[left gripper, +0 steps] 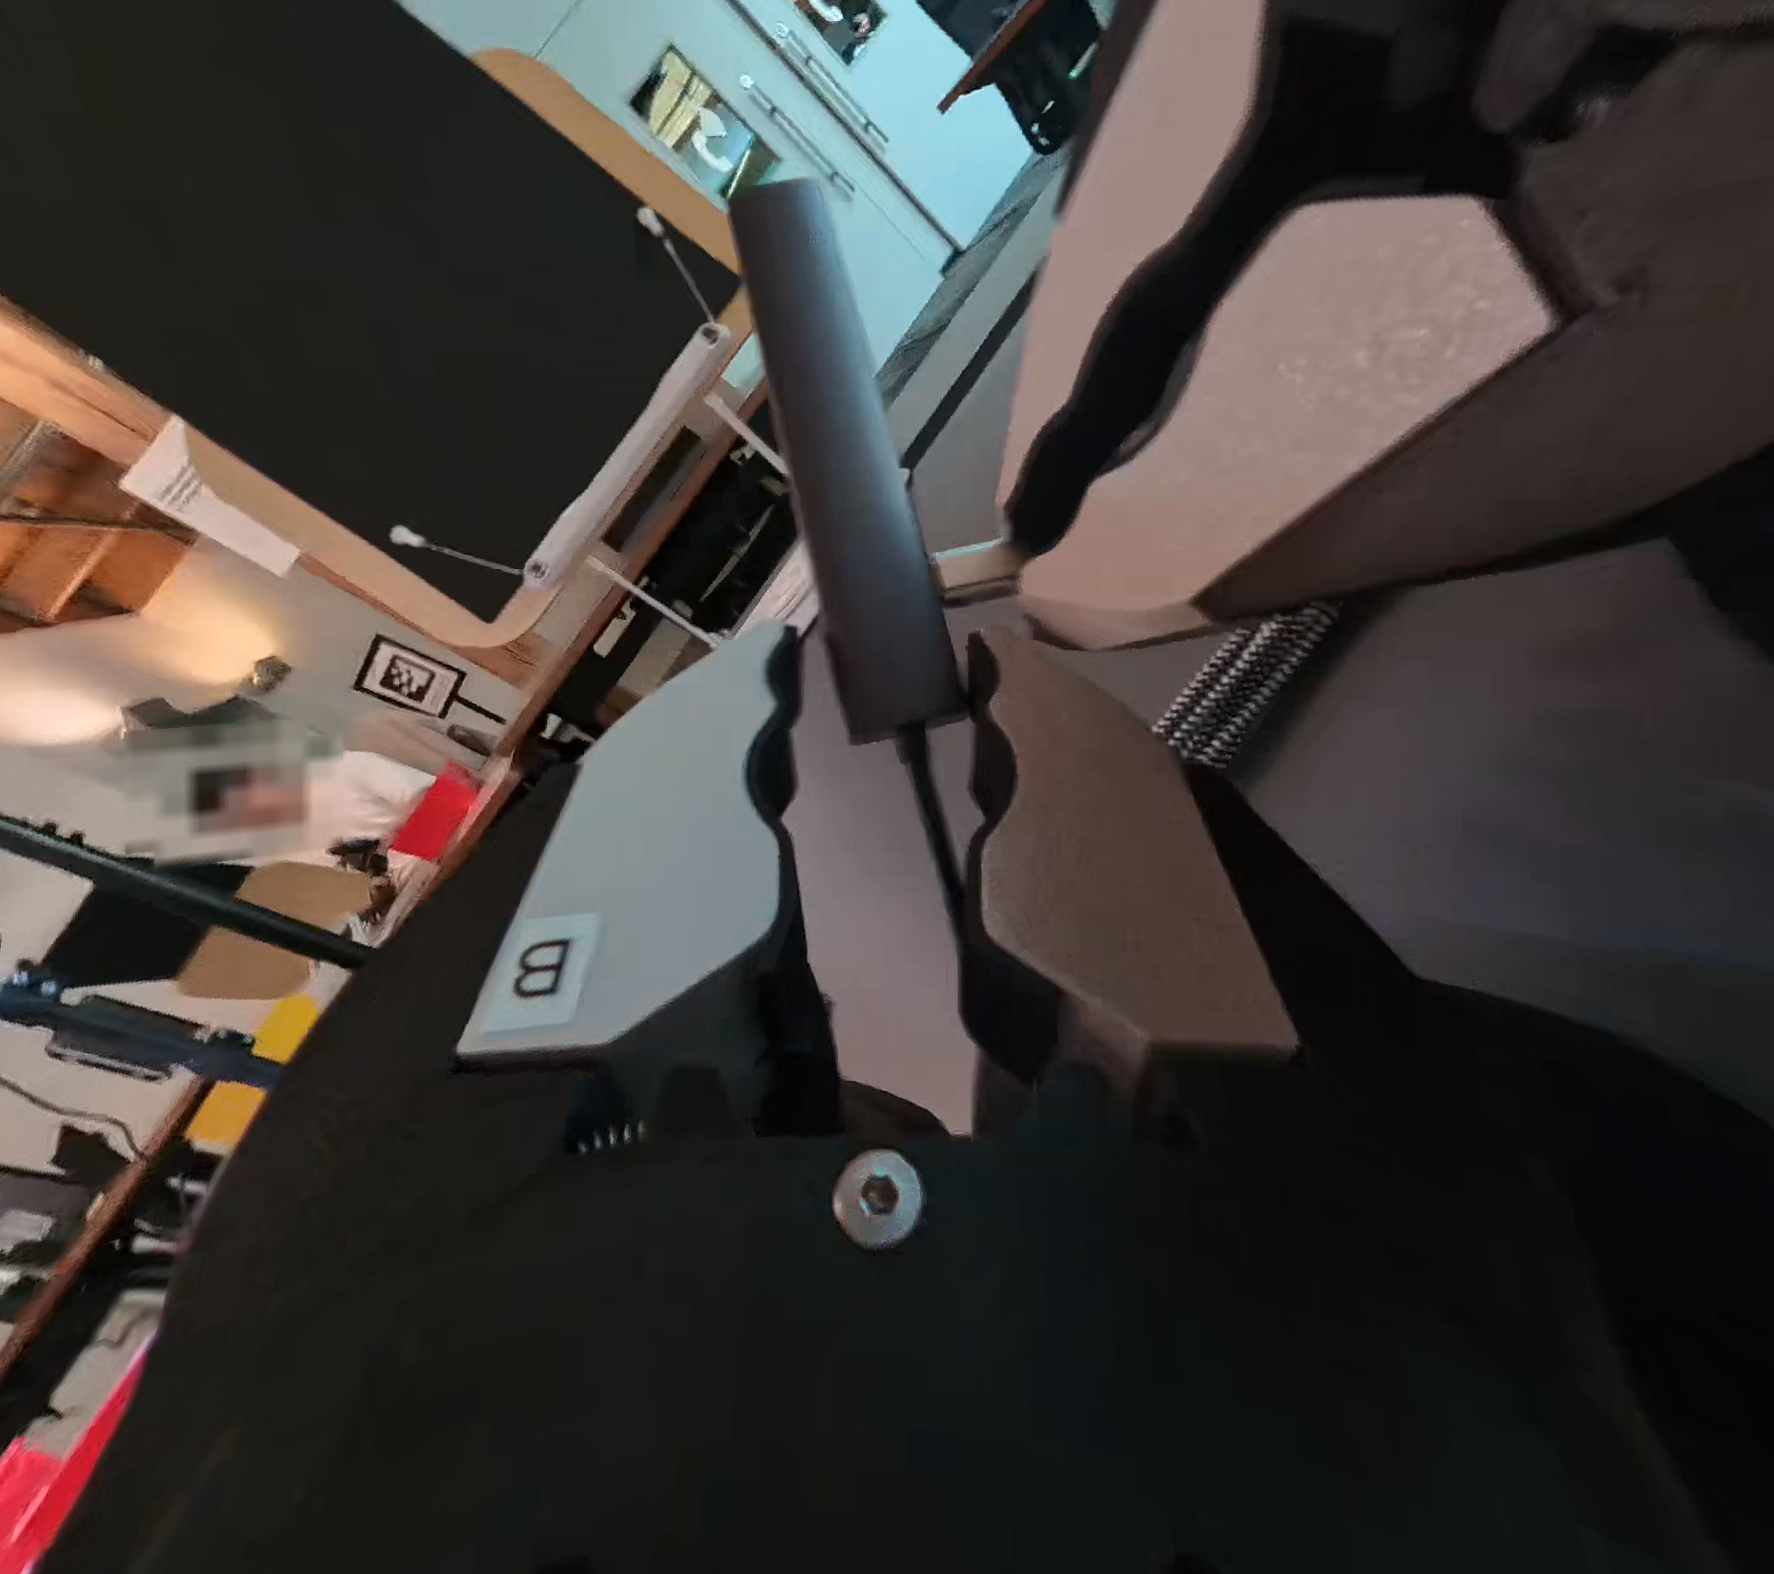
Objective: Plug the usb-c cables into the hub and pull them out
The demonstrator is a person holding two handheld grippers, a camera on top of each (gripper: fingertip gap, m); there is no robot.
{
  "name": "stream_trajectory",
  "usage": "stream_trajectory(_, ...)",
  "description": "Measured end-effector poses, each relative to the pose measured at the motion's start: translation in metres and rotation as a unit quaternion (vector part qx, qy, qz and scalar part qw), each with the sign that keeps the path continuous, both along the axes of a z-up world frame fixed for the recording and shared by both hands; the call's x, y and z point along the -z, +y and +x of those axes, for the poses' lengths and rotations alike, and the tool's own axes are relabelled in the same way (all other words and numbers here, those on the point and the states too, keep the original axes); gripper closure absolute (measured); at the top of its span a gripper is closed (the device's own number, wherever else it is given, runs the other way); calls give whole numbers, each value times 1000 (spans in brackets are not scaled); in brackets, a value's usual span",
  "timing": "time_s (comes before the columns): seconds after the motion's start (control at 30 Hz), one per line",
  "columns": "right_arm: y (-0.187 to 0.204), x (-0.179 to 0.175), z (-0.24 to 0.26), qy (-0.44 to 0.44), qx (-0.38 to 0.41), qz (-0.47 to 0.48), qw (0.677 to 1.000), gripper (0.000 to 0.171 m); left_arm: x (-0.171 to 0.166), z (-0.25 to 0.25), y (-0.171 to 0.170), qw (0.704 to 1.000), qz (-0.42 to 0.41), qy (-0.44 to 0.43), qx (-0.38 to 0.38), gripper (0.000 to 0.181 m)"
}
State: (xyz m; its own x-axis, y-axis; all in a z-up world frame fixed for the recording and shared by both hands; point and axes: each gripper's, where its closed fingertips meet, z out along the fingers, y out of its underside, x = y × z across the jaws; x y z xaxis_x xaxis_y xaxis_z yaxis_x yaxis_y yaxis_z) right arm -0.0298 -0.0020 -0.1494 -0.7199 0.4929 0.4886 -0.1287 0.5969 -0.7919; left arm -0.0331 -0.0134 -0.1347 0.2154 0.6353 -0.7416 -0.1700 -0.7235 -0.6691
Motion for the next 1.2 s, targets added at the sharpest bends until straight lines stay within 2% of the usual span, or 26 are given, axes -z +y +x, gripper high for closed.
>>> stream_trajectory(0.1, -1, 0, 1, 2, -7, -5, 1000, 162, 0, 1, 1, 1000, 9, -6, 0, 155)
stream_trajectory(0.17, -1, -3, 1, 26, -10, -11, 1000, 162, 0, 2, 2, 997, 65, -35, 16, 156)
stream_trajectory(0.27, 1, -7, 3, 113, 5, 24, 993, 156, 3, 2, 2, 986, 134, -85, 42, 157)
stream_trajectory(0.37, -2, -7, 4, 171, 16, 67, 983, 157, 6, 3, 1, 984, 142, -98, 51, 157)
stream_trajectory(0.63, -8, -6, 7, 183, 24, 56, 981, 162, 3, 2, -7, 974, 192, -112, 46, 158)
stream_trajectory(0.8, 0, -2, 6, 142, -18, 61, 988, 162, 10, 2, 0, 982, 150, -105, 40, 158)
stream_trajectory(0.93, -1, 4, 10, 146, 14, 44, 988, 162, 14, 2, -2, 977, 168, -126, 48, 158)
stream_trajectory(1.07, 5, 4, 7, 110, -32, 48, 992, 162, 17, 2, 4, 979, 150, -127, 47, 157)
stream_trajectory(1.2, 0, 15, 10, 137, 39, 46, 989, 163, 26, -1, -1, 975, 156, -156, 32, 157)
